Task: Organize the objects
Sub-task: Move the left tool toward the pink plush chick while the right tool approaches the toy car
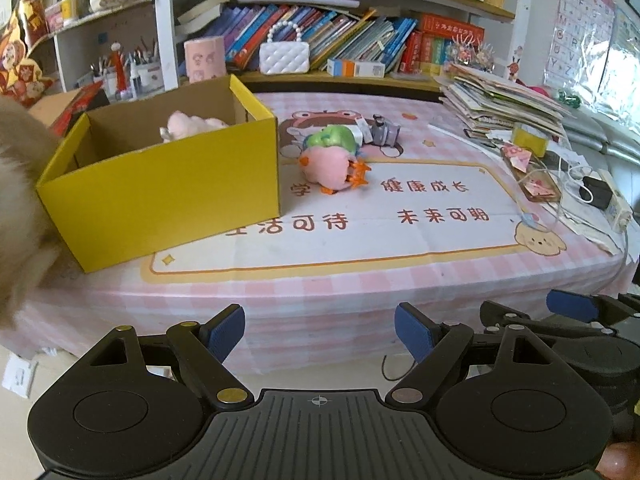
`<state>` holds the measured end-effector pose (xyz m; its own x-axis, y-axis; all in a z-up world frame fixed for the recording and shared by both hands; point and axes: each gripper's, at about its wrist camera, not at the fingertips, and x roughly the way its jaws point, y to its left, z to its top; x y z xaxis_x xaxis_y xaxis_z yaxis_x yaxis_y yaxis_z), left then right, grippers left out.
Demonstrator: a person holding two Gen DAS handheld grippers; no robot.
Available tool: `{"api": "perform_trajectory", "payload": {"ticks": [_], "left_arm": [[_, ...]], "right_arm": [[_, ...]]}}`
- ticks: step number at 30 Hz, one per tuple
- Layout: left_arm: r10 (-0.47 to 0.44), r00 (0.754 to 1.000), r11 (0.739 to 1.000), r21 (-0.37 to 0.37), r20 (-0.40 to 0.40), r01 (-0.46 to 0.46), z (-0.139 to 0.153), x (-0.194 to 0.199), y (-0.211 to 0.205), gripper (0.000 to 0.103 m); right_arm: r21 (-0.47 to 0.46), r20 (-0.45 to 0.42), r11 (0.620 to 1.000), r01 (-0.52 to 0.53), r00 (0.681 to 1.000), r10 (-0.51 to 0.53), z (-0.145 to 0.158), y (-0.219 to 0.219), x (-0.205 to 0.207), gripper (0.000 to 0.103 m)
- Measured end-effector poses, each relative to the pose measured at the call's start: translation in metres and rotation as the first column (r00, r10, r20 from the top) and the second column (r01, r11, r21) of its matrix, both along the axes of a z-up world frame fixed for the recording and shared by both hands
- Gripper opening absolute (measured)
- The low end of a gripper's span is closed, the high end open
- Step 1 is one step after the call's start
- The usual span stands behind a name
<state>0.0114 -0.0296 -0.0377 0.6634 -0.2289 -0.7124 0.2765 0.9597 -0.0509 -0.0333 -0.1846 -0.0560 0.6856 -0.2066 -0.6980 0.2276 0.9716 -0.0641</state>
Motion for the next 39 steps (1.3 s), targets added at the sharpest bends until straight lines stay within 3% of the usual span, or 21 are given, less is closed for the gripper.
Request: {"api": "perform_trajectory", "payload": {"ticks": [18, 39], "left_arm": [[0.026, 1.000, 0.999, 0.022, -0.016, -0.025, -0.012, 0.060, -0.044, 0.084], [0.062, 0.998, 0.998, -0.004, 0.009, -0.062, -0.007, 0.115, -0.074, 0.080]], "right_arm": [[0.011, -0.028, 1.000, -0.028, 0.999, 0.028, -0.009, -0.045, 0.073, 0.061], [0.030, 0.002, 0.995, -0.091, 0.996, 0.091, 0.001, -0.074, 0.136, 0.059]]}}
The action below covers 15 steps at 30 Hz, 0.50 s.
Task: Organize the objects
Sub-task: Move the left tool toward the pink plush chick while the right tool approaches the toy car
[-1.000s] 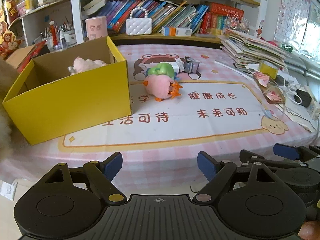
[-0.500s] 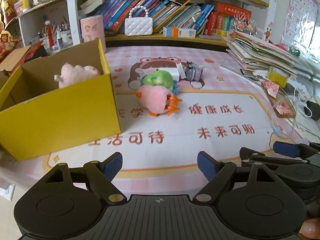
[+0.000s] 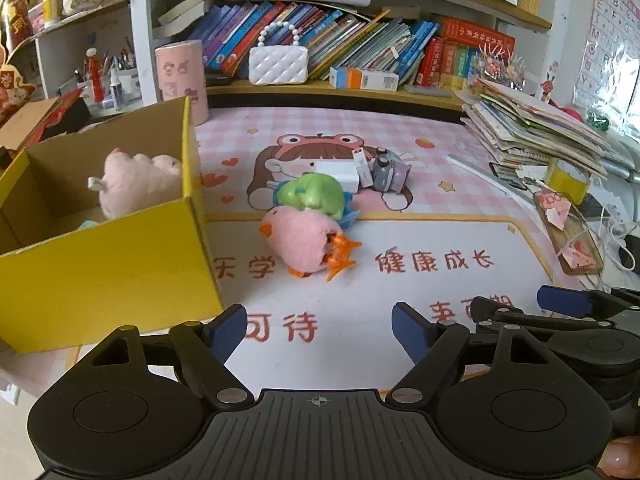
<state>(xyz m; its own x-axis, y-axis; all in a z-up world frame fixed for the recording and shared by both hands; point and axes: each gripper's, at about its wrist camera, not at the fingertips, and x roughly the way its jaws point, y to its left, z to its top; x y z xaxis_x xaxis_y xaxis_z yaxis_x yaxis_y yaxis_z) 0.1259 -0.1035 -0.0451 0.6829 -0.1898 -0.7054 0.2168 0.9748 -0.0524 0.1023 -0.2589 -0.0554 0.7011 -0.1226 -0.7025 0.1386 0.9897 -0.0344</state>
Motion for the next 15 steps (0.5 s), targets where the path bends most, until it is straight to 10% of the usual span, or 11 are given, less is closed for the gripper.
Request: {"api": "perform_trajectory", "payload": {"ticks": [15], "left_arm": [[-0.013, 0.999, 0.999, 0.033, 0.032, 0.012, 0.009, 0.018, -0.033, 0.077]], "right_arm": [[0.053, 0.018, 0.998, 0.031, 0.999, -0.032, 0.001, -0.037, 0.021, 0.059]]}}
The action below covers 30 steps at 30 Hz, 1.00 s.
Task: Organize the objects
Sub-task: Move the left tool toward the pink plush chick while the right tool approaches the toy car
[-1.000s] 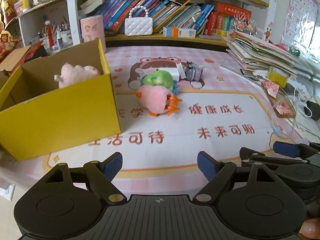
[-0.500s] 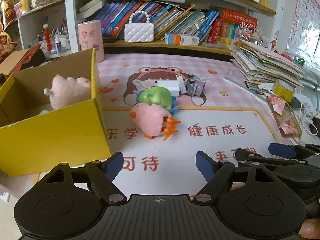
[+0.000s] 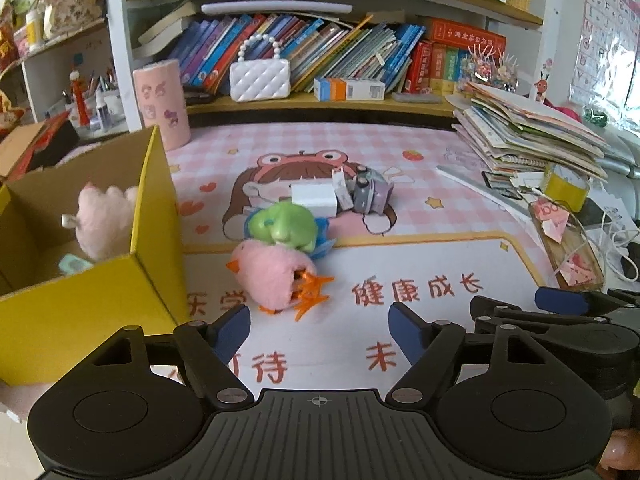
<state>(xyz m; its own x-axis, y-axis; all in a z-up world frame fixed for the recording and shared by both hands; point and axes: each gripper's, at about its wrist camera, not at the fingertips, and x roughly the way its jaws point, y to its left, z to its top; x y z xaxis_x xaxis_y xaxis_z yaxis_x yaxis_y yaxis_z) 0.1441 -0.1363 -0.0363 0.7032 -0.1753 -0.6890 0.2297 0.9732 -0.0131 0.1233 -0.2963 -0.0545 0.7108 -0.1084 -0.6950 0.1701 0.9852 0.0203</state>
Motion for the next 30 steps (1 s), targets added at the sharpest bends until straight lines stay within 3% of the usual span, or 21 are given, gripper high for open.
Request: {"api": "perform_trajectory", "payload": {"ticks": [27, 30], "left_arm": [[0.081, 0.997, 0.996, 0.022, 0.009, -0.081, -0.001, 0.017, -0.026, 0.075], [0.096, 0.995, 0.995, 0.026, -0.019, -0.095, -0.008, 0.020, -0.025, 0.074]], "right_arm": [[0.040, 0.036, 0.999, -0.037, 0.999, 0.036, 0.002, -0.035, 0.023, 0.059], [0.048, 0.023, 0.998, -0.036, 0.999, 0.035, -0.001, -0.038, 0.028, 0.058]]}}
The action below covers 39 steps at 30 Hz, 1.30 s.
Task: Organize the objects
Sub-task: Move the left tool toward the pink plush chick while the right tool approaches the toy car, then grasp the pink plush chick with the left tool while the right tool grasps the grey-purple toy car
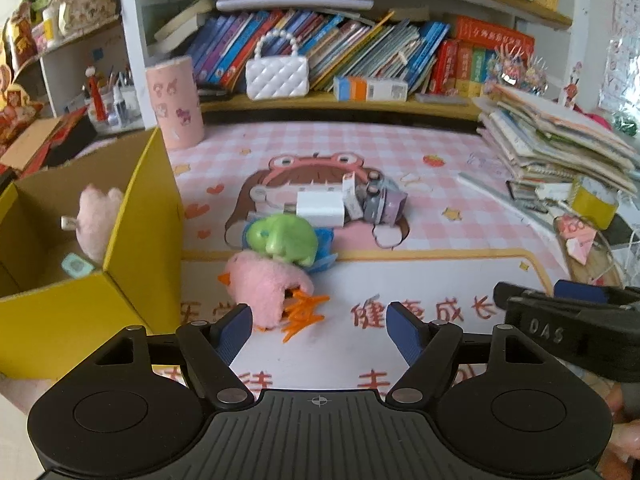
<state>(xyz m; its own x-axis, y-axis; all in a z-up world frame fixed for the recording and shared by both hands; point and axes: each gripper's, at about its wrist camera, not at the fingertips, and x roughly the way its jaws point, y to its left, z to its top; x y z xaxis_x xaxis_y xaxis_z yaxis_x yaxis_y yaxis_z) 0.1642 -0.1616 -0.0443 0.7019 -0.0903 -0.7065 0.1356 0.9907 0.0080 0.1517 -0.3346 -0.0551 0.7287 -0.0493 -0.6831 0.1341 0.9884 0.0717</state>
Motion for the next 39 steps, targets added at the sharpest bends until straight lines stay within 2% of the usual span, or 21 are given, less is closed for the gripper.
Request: {"api": "perform_trajectory", "payload": {"ticks": [1, 12, 20, 25, 31, 39], "left_arm": [[0.006, 1.000, 1.000, -0.004, -0.006, -0.006, -0.001, 0.001, 0.001, 0.070], [0.024, 1.000, 1.000, 0.016, 0.004, -0.024, 0.002, 0.009, -0.001, 0.072], [0.094, 0.996, 0.995, 0.020, 0.014, -0.094, 0.000, 0.025, 0.006, 0.072], [0.125, 0.992, 0.992, 0.012, -0.025, -0.125, -0.013, 0.036, 0.010, 0.072], [0.160, 0.986, 0.987, -0.006, -0.036, -0.161, -0.020, 0.056, 0.010, 0.072], [0.188, 0.979, 0.982, 0.003, -0.085, -0.188, -0.037, 0.075, 0.010, 0.071]], "right_arm": [[0.003, -0.002, 1.000, -0.004, 1.000, 0.004, 0.000, 0.000, 0.001, 0.058], [0.025, 0.015, 0.999, -0.030, 0.999, 0.029, 0.002, -0.001, 0.011, 0.058], [0.018, 0.025, 0.999, -0.042, 0.999, 0.042, 0.005, -0.002, 0.022, 0.058], [0.015, 0.027, 0.998, -0.054, 0.998, 0.054, 0.005, -0.001, 0.030, 0.058], [0.007, 0.023, 0.997, -0.074, 0.997, 0.073, 0.005, 0.000, 0.034, 0.058], [-0.008, 0.031, 0.997, -0.071, 0.997, 0.071, 0.010, -0.004, 0.038, 0.058]]}}
